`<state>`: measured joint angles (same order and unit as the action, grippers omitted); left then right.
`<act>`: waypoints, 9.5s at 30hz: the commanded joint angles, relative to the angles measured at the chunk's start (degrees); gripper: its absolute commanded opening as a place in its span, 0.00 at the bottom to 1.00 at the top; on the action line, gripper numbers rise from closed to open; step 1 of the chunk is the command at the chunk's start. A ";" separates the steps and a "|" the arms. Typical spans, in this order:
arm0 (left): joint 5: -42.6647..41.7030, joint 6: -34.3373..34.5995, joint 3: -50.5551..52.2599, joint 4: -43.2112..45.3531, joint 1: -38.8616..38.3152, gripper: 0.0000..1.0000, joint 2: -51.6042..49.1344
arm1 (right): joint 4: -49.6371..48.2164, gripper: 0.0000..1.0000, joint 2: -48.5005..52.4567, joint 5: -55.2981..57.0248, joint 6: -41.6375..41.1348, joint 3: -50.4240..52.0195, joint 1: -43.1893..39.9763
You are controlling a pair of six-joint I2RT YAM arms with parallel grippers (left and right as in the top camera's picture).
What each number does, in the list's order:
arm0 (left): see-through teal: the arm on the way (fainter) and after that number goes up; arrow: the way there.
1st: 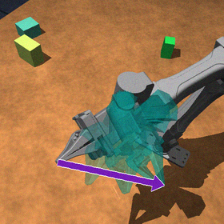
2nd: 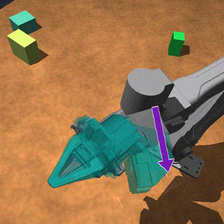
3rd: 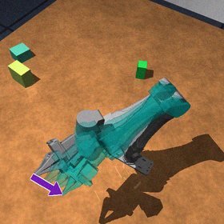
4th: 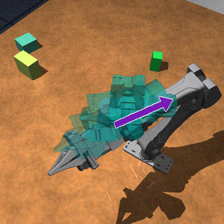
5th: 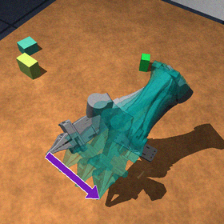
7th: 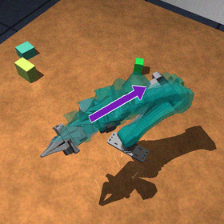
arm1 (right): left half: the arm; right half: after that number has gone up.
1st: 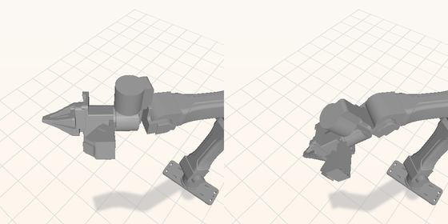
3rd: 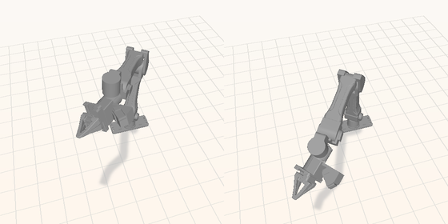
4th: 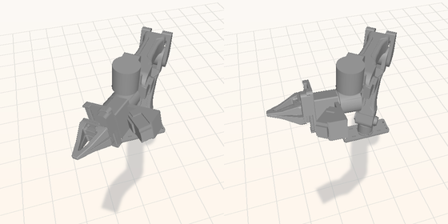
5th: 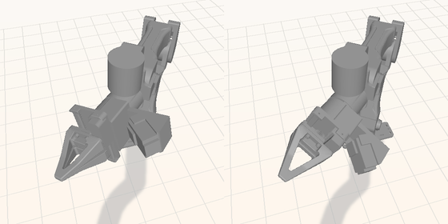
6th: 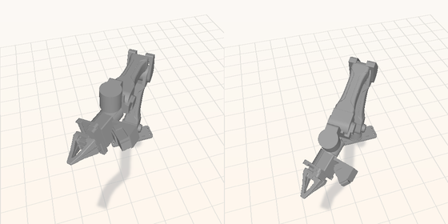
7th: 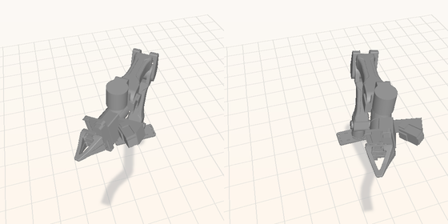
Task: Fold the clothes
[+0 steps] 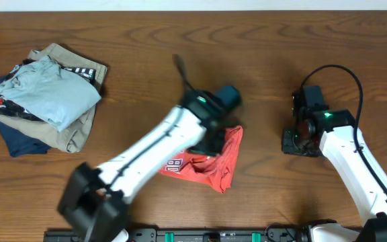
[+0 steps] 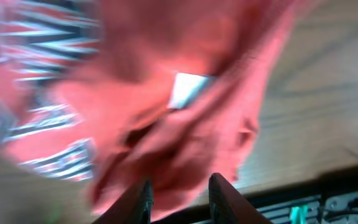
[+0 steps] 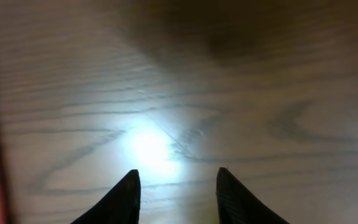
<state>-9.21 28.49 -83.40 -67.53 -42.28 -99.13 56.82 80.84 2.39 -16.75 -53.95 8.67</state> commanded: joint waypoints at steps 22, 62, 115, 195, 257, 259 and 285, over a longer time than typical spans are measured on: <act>4.70 -3.23 2.64 -2.91 38.05 0.68 8.87 | -15.56 0.65 0.28 -27.41 15.85 -0.57 30.51; 2.08 -5.79 2.71 -5.55 40.81 0.68 8.87 | -12.20 0.48 0.00 0.96 -12.11 -2.16 36.70; -9.86 -15.15 19.89 17.16 15.37 0.72 8.17 | 0.59 0.35 12.70 13.75 -23.32 -2.08 22.56; -38.56 -20.96 19.39 45.81 11.15 0.99 -18.40 | -1.05 0.57 -10.12 8.96 -1.42 -4.35 7.45; 3.32 -17.42 17.35 63.82 66.29 0.06 13.81 | 0.76 0.56 -10.12 11.26 -2.93 -4.35 7.37; 3.50 -17.18 17.35 64.08 68.00 0.07 13.11 | 0.92 0.57 -10.12 11.26 -2.93 -4.35 7.37; -5.60 -16.87 17.51 60.87 66.36 0.98 12.96 | 0.57 0.64 -10.05 11.10 -2.93 -4.33 7.37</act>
<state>-12.12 15.75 -65.34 -6.46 27.49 -87.00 57.54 71.37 12.67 -19.05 -57.93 16.64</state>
